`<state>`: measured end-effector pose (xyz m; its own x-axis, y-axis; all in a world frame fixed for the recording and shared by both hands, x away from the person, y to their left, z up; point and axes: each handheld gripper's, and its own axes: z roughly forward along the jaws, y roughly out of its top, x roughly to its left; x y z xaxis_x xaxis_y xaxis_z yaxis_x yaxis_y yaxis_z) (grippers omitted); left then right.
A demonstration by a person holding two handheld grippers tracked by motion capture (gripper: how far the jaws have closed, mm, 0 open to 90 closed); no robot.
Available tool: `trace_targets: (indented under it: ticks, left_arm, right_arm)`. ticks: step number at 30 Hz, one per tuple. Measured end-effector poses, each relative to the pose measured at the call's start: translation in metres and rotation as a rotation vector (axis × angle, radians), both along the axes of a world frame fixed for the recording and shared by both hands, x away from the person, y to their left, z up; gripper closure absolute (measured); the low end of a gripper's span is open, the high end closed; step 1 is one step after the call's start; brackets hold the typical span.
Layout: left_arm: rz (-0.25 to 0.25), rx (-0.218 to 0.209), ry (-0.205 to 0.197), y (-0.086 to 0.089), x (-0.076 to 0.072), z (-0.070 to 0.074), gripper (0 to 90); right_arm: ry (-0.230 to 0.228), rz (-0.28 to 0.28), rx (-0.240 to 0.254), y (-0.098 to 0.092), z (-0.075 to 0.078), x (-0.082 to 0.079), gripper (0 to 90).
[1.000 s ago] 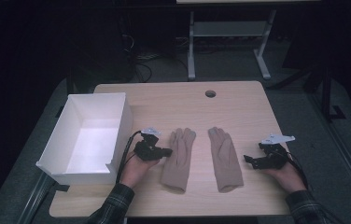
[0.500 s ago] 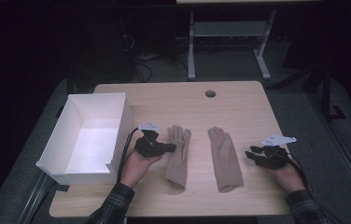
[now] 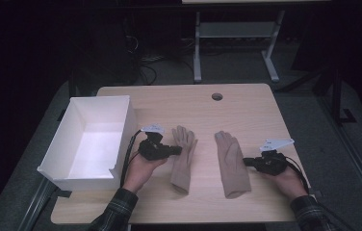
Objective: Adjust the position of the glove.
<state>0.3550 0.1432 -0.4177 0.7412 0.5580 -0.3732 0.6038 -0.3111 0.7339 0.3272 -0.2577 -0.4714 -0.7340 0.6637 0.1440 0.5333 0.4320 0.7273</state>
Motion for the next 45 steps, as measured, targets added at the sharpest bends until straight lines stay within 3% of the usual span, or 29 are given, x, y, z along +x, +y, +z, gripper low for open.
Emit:
trace_targets:
  ticks: [14, 28, 35, 45]
  left_arm:
    - [-0.012, 0.006, -0.008, 0.003, 0.006, 0.003, 88.6]
    - [-0.058, 0.061, -0.036, -0.019, 0.032, 0.013, 88.6]
    - [-0.078, 0.072, -0.041, -0.032, 0.037, 0.012, 88.5]
    - [-0.108, 0.095, -0.047, -0.041, 0.04, 0.011, 88.5]
  right_arm:
    - [0.0, 0.098, 0.002, 0.046, 0.002, 0.002, 89.8]
    - [-0.004, 0.065, 0.008, 0.041, 0.004, 0.005, 89.9]
    - [-0.012, 0.065, 0.003, 0.041, 0.002, 0.009, 89.8]
    - [-0.003, 0.099, 0.0, 0.059, 0.002, 0.01, 89.8]
